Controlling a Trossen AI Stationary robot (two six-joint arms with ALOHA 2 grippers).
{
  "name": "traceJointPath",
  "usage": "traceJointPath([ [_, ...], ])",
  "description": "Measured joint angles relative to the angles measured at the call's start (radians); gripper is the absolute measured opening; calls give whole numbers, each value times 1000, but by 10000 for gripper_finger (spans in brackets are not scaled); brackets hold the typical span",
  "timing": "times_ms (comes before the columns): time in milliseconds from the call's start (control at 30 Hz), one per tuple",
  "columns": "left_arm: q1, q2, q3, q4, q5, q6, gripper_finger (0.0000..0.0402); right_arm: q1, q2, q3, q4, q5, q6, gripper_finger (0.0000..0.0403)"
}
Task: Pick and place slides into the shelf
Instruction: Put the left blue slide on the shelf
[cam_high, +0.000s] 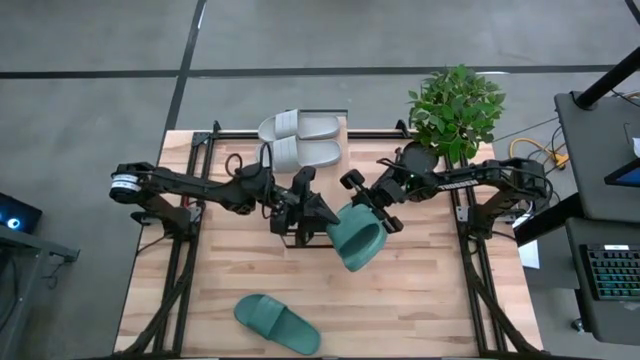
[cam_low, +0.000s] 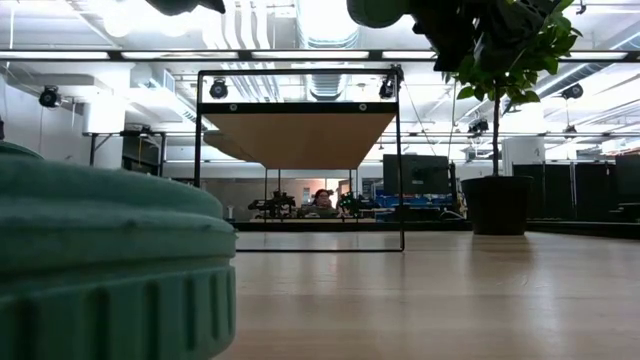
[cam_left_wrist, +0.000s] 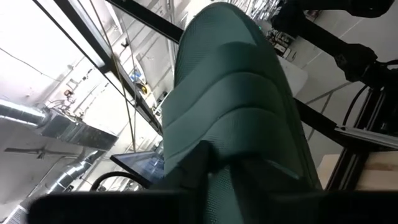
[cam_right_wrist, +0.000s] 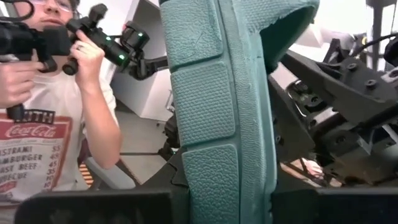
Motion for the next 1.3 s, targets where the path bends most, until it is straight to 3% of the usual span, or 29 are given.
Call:
traceJointPath([
  [67,0,0,0,-1,0,1,12,0,0,1,-14,4,-15,54],
  [333,0,-4,-1,2,-27,10,2,0,0,0,-14,11,-15,56],
  [567,-2,-11,-1,6,-96,52,1,-2,-1,-1,-26,74,1,144],
  [700,3,-13,-1,8,-114,58,1,-4,-1,-1,-24,120,-2,166],
  [1300,20,-77,-19,-8,-220,112,0,-8,-2,5,-16,127,16,161],
])
